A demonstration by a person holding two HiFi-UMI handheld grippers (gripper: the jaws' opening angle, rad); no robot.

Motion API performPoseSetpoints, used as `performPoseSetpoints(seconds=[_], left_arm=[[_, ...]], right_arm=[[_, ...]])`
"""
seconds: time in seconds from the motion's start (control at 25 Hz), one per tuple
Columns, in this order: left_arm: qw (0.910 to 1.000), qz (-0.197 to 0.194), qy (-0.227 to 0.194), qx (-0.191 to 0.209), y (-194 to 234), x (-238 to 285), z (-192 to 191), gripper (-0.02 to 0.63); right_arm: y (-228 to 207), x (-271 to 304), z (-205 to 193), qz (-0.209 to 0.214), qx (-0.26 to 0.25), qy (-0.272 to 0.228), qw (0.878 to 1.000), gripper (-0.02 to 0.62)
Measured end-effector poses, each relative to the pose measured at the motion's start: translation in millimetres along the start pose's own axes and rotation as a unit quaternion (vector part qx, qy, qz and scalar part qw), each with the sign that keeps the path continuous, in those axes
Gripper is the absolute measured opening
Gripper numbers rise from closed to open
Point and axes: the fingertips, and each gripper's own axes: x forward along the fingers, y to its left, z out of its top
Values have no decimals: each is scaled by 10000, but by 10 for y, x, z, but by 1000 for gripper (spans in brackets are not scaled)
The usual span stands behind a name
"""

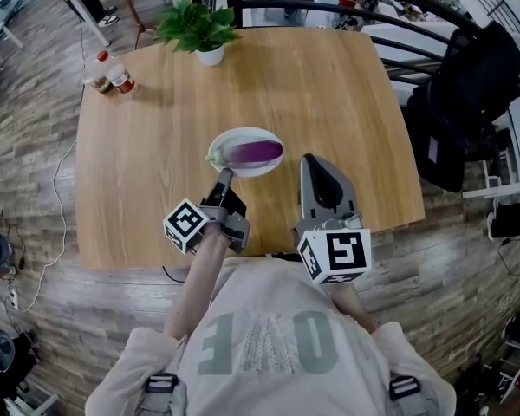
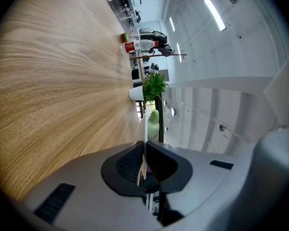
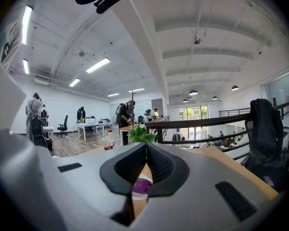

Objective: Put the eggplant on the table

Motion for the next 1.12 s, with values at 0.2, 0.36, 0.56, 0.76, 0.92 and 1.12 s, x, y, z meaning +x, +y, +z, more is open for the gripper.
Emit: performPoseSetpoints(seconds=[0.2,0.36,0.56,0.76,0.92,1.12], left_arm=[[9998,145,92,37,197,8,21,20],[9995,250,188,9,407,23,-8,20],[9982,487,340,-41,683,-19,-34,20],[9969,659,396,-171,832,-8,-67,20],[9959,766,417,-227,922,-12,-100,20],[9954,822,343,-348,975,-21,-100,20]], right_arm=[[-1,29,-58,-38,0,96,9999,18],[-44,32,-108,-152,-9,135,9998,18],[-95,4,-189,-284,10,230,9993,18],[-166,-18,-203,-403,37,251,9989,18],[-182,-39,-236,-418,60,267,9988,18],[-194,-60,-263,-473,100,313,9983,18]])
